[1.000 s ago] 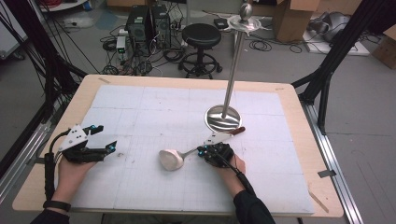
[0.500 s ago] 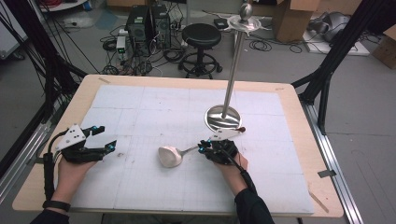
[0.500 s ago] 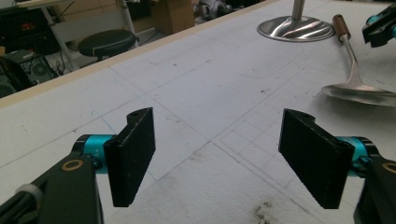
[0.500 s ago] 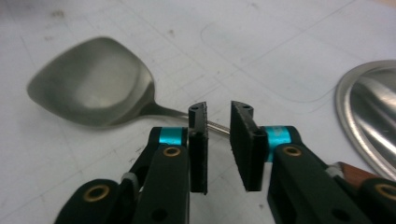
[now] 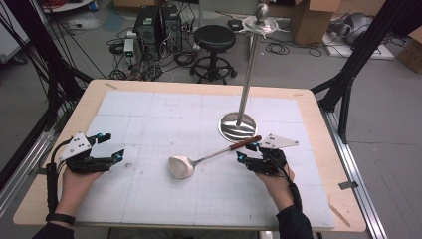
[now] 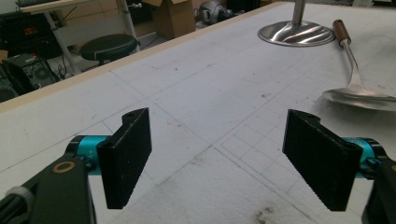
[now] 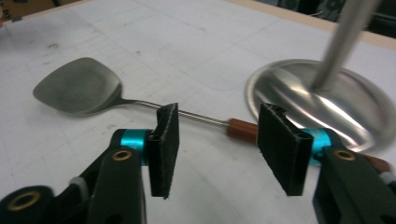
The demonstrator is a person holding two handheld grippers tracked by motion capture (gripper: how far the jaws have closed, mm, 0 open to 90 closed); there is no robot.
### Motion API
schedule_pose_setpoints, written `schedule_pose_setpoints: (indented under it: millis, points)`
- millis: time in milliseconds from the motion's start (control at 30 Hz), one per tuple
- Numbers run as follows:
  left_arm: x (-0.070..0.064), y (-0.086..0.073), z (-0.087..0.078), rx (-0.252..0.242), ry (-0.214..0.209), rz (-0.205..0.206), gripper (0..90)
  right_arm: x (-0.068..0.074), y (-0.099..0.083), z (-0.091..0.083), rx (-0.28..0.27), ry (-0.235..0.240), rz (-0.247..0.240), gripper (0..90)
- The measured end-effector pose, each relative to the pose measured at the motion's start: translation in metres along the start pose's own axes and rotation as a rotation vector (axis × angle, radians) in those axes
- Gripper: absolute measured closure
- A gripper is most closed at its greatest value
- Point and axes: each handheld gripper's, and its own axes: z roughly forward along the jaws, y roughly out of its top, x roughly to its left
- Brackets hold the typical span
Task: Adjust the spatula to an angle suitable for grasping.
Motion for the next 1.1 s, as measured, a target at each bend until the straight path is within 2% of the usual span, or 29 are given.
schedule_pose_setpoints:
  millis: [200,400,467,533,633,700,833,1100]
  points:
    - [0.002,0.0,0.0,-0.015,0.01,-0.005,23.8,-0.02,-0.009,-0.028,-0.053,-0.065,0.028,38.9]
    - [0.006,0.0,0.0,-0.05,0.019,-0.02,23.8,-0.034,-0.019,-0.046,-0.069,-0.131,0.051,32.4]
    - [0.007,0.0,0.0,-0.05,0.021,-0.026,23.8,-0.039,-0.024,-0.051,-0.088,-0.149,0.074,29.5]
    - [0.009,-0.001,-0.001,-0.045,0.026,-0.042,23.8,-0.045,-0.029,-0.056,-0.086,-0.172,0.095,27.5]
    - [0.011,-0.001,-0.003,-0.036,0.029,-0.09,21.7,-0.051,-0.034,-0.06,-0.093,-0.198,0.121,24.8]
    - [0.013,0.0,-0.005,-0.039,0.032,-0.103,20.1,-0.053,-0.036,-0.062,-0.1,-0.206,0.135,23.9]
    - [0.012,0.001,-0.007,-0.049,0.034,-0.088,19.8,-0.056,-0.037,-0.064,-0.109,-0.219,0.146,22.8]
    - [0.012,0.0,-0.006,-0.046,0.038,-0.096,18.7,-0.056,-0.037,-0.064,-0.105,-0.226,0.147,21.4]
